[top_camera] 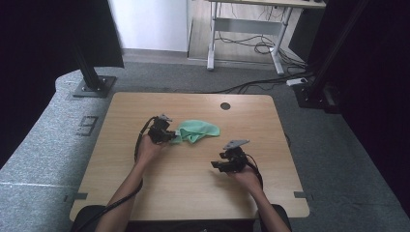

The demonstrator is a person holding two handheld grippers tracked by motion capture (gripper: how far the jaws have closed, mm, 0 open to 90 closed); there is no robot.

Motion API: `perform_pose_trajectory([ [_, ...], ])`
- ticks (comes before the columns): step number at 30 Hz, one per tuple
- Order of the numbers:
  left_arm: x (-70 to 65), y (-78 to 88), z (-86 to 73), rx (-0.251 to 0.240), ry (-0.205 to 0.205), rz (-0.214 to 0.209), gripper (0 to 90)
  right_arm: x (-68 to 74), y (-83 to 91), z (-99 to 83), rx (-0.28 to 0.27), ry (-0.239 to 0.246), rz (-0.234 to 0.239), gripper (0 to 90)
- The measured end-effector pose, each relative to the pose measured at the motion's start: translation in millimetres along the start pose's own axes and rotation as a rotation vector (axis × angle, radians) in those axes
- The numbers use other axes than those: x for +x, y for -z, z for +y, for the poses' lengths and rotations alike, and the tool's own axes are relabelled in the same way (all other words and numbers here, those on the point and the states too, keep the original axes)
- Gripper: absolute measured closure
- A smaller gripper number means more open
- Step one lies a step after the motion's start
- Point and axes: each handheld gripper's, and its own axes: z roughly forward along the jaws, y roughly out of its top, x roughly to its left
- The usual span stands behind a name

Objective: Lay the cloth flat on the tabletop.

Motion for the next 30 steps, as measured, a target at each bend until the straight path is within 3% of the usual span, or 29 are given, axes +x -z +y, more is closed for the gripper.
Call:
perform_pose_trajectory([
  [6, 1.3, -9.6, -5.7, 0.017, 0.005, -0.013, 87.1, 3.3, -20.3, 28.2, -0.003, 0.022, 0.042, 49.3],
  [14, -0.2, -13.4, -11.1, 0.008, 0.017, -0.053, 87.0, 11.5, -42.0, 61.7, 0.002, 0.069, 0.049, 53.1],
  [19, -3.6, -15.8, -14.4, 0.017, 0.004, -0.072, 86.9, 14.8, -51.8, 79.2, 0.0, 0.089, 0.045, 54.6],
  [27, -3.7, -16.1, -14.6, 0.016, 0.012, -0.084, 86.9, 10.8, -73.9, 90.9, 0.028, 0.084, 0.026, 59.4],
  [30, -3.2, -16.0, -14.8, 0.016, 0.016, -0.089, 86.9, 6.9, -87.4, 88.6, 0.063, 0.073, -0.014, 66.9],
])
